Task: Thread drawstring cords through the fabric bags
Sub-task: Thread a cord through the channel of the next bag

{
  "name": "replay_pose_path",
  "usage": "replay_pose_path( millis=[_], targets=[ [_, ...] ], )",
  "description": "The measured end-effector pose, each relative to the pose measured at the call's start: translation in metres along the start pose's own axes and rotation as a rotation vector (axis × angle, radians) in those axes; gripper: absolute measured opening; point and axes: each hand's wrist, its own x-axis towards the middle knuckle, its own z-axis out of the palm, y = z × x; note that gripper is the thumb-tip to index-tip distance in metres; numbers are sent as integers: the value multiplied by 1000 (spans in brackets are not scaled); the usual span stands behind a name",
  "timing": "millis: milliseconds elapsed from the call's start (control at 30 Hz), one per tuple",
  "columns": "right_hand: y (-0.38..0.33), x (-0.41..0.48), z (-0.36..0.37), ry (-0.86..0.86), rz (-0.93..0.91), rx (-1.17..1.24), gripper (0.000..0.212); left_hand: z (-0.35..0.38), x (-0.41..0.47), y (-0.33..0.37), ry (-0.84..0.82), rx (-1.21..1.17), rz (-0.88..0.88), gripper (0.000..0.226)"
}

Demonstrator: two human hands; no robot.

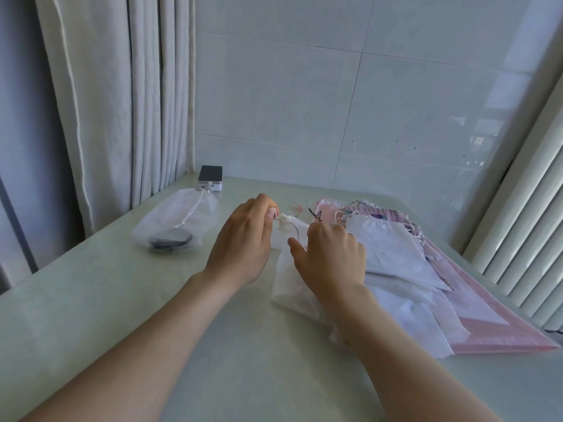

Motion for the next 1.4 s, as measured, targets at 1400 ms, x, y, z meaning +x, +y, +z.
replay_pose_path(
  millis=[1400],
  targets=[
    [21, 0, 2, -183, -458, 323, 28, -1, 0, 4, -457, -248, -239, 22]
  ],
)
